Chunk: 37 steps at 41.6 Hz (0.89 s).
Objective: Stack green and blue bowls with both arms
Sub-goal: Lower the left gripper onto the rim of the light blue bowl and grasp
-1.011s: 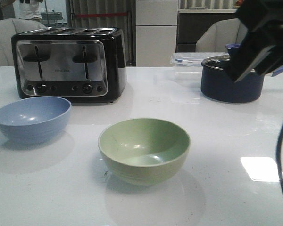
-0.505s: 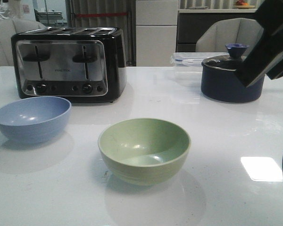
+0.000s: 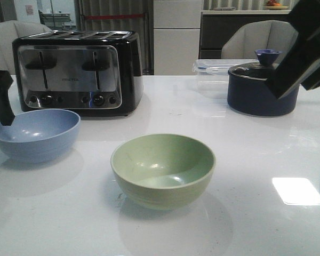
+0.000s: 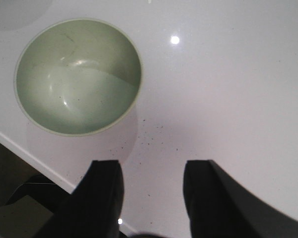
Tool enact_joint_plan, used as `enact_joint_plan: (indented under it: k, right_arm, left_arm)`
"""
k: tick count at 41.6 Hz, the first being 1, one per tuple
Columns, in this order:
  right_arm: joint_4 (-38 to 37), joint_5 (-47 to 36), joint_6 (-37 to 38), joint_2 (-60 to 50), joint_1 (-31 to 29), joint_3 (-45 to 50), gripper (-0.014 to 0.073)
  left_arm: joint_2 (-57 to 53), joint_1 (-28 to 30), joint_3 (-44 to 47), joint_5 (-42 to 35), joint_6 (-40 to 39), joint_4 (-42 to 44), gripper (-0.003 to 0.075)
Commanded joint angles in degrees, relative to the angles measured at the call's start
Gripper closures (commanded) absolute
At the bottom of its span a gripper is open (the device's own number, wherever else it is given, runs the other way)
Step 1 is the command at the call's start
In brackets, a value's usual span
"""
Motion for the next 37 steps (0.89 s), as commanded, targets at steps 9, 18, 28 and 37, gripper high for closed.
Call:
enact_joint_plan:
  k: [9, 18, 28, 37]
  right_arm:
    - [-0.51, -2.97, -0.69, -1.28, 0.07, -1.5, 0.0179]
    - [-0.51, -2.97, -0.69, -1.28, 0.07, -1.5, 0.0179]
    - [-0.51, -2.97, -0.69, -1.28, 0.07, -1.5, 0.0179]
    - [-0.51, -2.97, -0.69, -1.28, 0.07, -1.5, 0.0179]
  left_arm:
    - [0.76, -0.44, -3.54, -3.03, 0.0, -0.72, 0.032]
    - [1.29, -0.44, -3.54, -0.82, 0.0, -0.72, 0.0535]
    - [2.9, -0.44, -3.54, -1.05, 0.0, -0.72, 0.0576]
    - [2.47, -0.44, -3.57, -0.82, 0.14, -0.72, 0.0627]
